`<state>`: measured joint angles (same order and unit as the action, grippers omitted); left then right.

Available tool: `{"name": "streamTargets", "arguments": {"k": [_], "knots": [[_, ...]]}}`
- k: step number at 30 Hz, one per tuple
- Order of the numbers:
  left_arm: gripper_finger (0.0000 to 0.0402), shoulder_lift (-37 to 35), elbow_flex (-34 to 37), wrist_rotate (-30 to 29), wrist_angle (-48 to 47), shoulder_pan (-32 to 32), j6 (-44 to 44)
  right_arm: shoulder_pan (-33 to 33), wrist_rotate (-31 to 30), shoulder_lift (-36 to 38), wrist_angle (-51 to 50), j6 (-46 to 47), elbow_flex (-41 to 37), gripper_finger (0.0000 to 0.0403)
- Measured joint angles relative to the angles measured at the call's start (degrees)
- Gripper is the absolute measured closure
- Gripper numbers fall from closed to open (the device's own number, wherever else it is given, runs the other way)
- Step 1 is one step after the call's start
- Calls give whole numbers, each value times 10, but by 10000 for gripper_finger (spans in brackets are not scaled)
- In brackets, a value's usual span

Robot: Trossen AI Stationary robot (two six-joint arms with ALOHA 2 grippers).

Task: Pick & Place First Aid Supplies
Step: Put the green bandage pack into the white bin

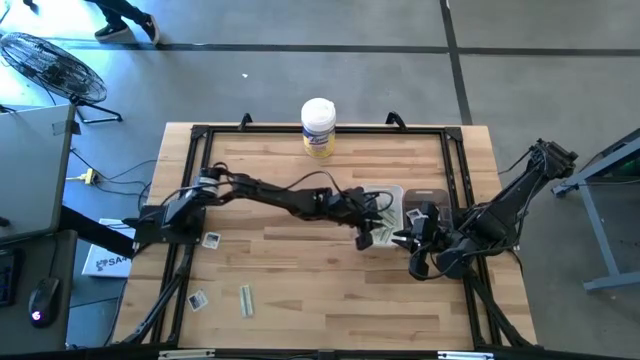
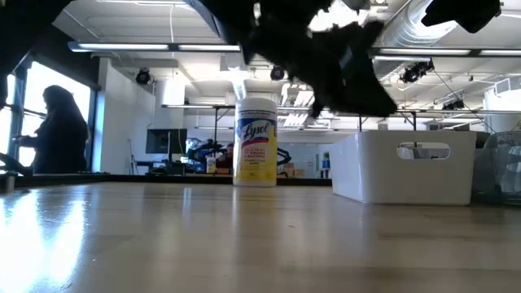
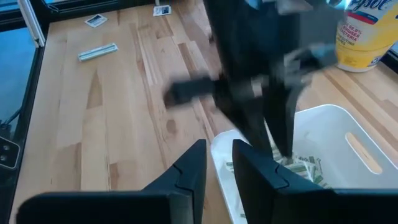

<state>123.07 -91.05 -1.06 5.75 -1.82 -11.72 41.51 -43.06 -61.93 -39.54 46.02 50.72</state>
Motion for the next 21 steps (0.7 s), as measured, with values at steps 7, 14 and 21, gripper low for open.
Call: {"name": "streamTargets", "arguments": {"k": [7,14,21], "knots": [[335,-97,-1,-77,-167,-54,48,0,3,0,0,0,0,331],[361,-145,15,-204,-339,-177,-9,0,0,0,0,0,0,331],[366,-169,85,-313,-517,-322,-232,0,-5,0,4,0,0,331]]}}
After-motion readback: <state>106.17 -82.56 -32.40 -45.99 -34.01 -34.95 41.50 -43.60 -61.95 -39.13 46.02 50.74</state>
